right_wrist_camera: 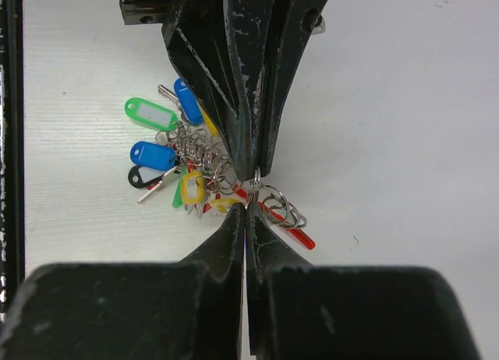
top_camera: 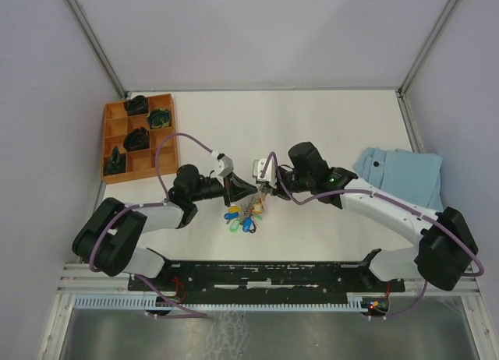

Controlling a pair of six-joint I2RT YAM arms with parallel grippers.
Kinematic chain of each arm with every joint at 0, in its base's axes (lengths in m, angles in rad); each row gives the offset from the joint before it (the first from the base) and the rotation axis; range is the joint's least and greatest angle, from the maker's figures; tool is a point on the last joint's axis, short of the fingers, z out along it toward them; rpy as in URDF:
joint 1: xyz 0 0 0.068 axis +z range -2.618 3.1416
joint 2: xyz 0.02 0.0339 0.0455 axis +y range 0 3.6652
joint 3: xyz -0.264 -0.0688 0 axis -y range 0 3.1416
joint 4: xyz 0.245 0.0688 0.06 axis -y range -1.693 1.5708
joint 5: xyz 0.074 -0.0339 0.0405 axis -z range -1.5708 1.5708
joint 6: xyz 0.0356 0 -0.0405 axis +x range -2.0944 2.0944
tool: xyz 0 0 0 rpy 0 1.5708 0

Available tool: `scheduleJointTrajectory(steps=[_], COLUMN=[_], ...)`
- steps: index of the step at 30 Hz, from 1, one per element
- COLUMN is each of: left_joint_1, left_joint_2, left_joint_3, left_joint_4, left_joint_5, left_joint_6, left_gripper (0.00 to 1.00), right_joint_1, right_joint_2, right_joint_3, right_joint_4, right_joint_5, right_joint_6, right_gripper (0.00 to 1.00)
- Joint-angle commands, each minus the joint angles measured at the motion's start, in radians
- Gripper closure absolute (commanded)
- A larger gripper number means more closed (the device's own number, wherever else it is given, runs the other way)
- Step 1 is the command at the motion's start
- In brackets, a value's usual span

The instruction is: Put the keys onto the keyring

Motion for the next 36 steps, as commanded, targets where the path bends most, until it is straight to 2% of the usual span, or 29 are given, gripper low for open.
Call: scheduleJointTrajectory(steps=[1, 8, 15, 18, 22, 29, 36], left_joint_1=[0.008, 0.005, 0.005, 0.006, 0.006, 0.005, 0.005], left_joint_2=[-0.028, -0.014, -0.008, -0.026, -0.046, -0.054, -0.055], left_joint_3=[-0.023, -0.043, -0.044, -0.035, -0.023, 0.018, 0.043], left_joint_4=[0.180, 0.234, 0.227, 0.144, 0.061, -0.043, -0.062], left_joint_5=[-0.142, -0.157, -0.141, -0.131, -0.093, 0.002, 0.066], left_joint_6=[-0.100, -0.120, -0.103, -0.047, 0.026, 0.120, 0.152], left_gripper=[0.97, 0.97, 0.96, 0.81, 0.70, 0.63, 0.59], right_joint_1=[0.035, 0.057, 0.056, 0.054, 0.054, 0.054, 0.053], right_joint_2=[0.008, 0.049, 0.035, 0.028, 0.022, 0.034, 0.064], right_joint_3=[-0.034, -0.043, 0.016, 0.062, 0.114, 0.190, 0.235], right_joint_4=[0.043, 0.110, 0.060, 0.004, -0.062, -0.156, -0.209], right_joint_5=[0.026, 0.044, 0.108, 0.140, 0.131, 0.079, 0.022], right_joint_6=[0.052, 0.073, 0.022, -0.021, -0.061, -0.123, -0.146], right_gripper=[0.99, 0.99, 0.99, 0.99, 0.99, 0.99, 0.99])
